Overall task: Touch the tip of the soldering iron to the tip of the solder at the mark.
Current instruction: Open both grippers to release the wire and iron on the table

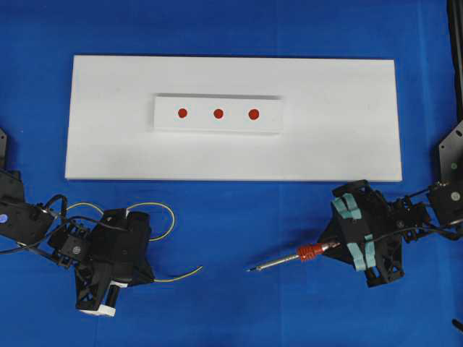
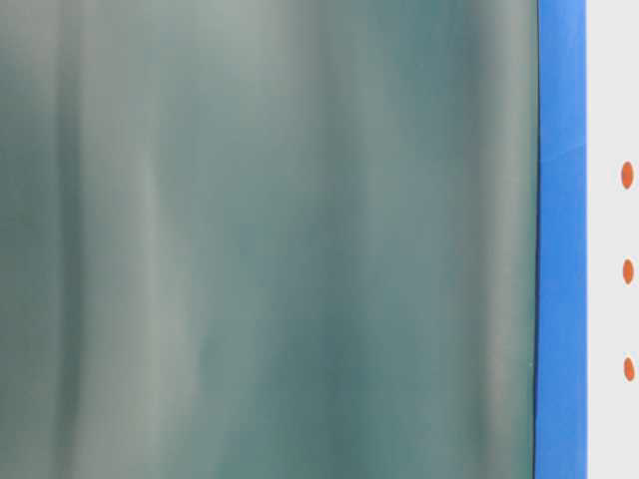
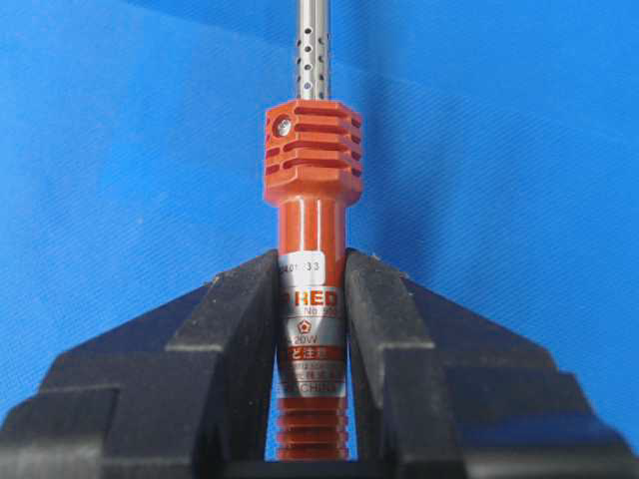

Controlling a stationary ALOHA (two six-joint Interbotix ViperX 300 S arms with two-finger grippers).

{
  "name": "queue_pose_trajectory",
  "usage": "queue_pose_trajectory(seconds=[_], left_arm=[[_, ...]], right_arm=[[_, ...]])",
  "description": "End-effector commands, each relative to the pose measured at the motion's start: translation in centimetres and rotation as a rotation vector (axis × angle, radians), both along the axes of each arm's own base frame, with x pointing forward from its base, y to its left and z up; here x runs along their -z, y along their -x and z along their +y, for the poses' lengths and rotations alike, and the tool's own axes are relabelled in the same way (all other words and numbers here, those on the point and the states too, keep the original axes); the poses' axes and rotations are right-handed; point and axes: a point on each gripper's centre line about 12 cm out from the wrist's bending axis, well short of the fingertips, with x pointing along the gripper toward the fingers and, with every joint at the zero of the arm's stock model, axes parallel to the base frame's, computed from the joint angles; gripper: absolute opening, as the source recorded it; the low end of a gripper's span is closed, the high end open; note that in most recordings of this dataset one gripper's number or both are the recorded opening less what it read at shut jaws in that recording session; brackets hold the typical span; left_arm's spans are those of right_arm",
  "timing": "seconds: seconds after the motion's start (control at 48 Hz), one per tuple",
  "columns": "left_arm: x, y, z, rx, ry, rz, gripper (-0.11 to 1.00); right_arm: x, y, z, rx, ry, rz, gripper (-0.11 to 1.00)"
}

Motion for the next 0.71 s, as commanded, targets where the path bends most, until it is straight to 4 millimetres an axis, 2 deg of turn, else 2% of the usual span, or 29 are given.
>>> queue_pose_trajectory(seconds=[0.0, 0.125, 0.188, 0.25, 0.313, 0.438, 0.501, 0.521, 0.688], left_arm=[[-0.2, -0.2, -0.3, 0.009, 0.002, -0.013, 0.03], [-0.2, -0.2, -0.3, 0.008, 0.001, -0.01, 0.03], [-0.2, -0.1, -0.2, 0.007, 0.0, -0.007, 0.09], [-0.1, 0.0, -0.1, 0.005, -0.002, -0.001, 0.24], [-0.2, 0.2, -0.1, 0.008, -0.007, 0.007, 0.44], [-0.9, 0.6, 0.1, 0.01, -0.022, 0.03, 0.8], [-1.7, 1.0, 0.4, 0.008, -0.029, 0.044, 0.81], [-2.0, 1.1, 0.4, 0.008, -0.031, 0.048, 0.79], [-5.5, 2.1, 1.2, 0.0, -0.03, 0.045, 0.76]], right_arm=[[-0.7, -0.6, 0.5, -0.005, -0.015, -0.032, 0.07], [-0.7, -0.6, 0.6, -0.009, -0.015, -0.032, 0.07], [-0.7, -0.7, 0.6, -0.008, -0.017, -0.035, 0.1], [-0.7, -0.7, 0.6, -0.008, -0.017, -0.035, 0.2], [-0.8, -0.8, 0.7, -0.008, -0.018, -0.037, 0.35], [-1.7, -1.2, 0.8, -0.008, -0.026, -0.062, 0.73], [-2.6, -1.4, 0.6, -0.008, -0.031, -0.088, 0.89], [-3.0, -1.4, 0.6, -0.006, -0.034, -0.097, 0.91], [-6.6, -1.2, -0.7, 0.006, -0.034, -0.16, 0.83]])
